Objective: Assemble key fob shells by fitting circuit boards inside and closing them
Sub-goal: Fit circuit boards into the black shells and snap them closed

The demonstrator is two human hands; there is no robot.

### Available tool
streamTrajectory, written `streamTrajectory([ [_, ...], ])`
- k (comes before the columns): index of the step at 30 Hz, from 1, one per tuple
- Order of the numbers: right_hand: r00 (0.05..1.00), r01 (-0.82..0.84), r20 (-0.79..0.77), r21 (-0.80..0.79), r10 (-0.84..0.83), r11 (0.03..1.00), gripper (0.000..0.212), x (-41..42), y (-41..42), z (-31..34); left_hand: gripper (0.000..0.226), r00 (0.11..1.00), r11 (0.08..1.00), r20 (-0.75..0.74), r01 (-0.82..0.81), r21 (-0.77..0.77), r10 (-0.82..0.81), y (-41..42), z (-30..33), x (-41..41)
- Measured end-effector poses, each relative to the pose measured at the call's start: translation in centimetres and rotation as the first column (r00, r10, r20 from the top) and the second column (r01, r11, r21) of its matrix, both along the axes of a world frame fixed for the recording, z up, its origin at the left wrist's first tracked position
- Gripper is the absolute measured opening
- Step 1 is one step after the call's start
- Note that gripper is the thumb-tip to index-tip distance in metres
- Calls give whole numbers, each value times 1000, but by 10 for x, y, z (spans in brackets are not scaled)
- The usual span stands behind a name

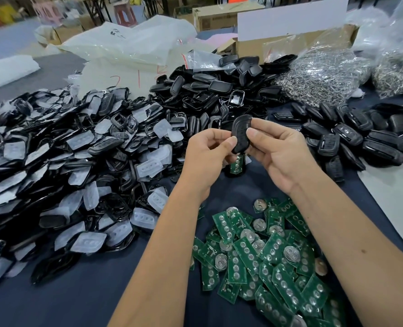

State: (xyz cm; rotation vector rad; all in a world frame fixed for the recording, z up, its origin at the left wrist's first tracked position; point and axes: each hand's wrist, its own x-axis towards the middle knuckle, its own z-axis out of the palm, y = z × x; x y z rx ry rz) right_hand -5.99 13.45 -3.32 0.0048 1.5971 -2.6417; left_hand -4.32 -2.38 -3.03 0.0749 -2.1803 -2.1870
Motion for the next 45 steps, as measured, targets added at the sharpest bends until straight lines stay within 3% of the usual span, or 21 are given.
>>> streamTrajectory([
  [4,1000,-3,-8,-14,3,1000,44,-1,2,0,8,999,998,23,39,49,-41,1,4,3],
  [14,1000,-29,-6,-232,28,972,23,1,-1,0,15,995,996,-53,87,13,-87,5,10,5],
  [18,997,10,-77,-101,-18,995,27,0,0,1,11,998,999,-54,36,19,-35,6,9,5],
  [24,994,-38,-97,57,43,998,33,2,-1,-1,13,993,997,-119,-27,-68,18,3,6,4],
  [28,996,-27,-77,81,33,996,34,3,0,0,10,994,998,-112,-15,-67,7,4,5,4],
  [32,996,-68,-47,89,72,994,15,4,2,0,12,994,999,-102,19,-43,-24,5,6,6],
  [38,993,-115,-37,39,116,993,13,8,-4,7,14,997,998,-41,60,16,-59,3,9,6],
  [41,995,-101,-17,58,103,993,18,5,-18,13,11,999,998,-44,-12,62,15,-3,10,4],
  [45,996,-85,34,170,81,982,14,-14,-47,26,11,973,970,-15,-229,75,231,-20,14,0],
])
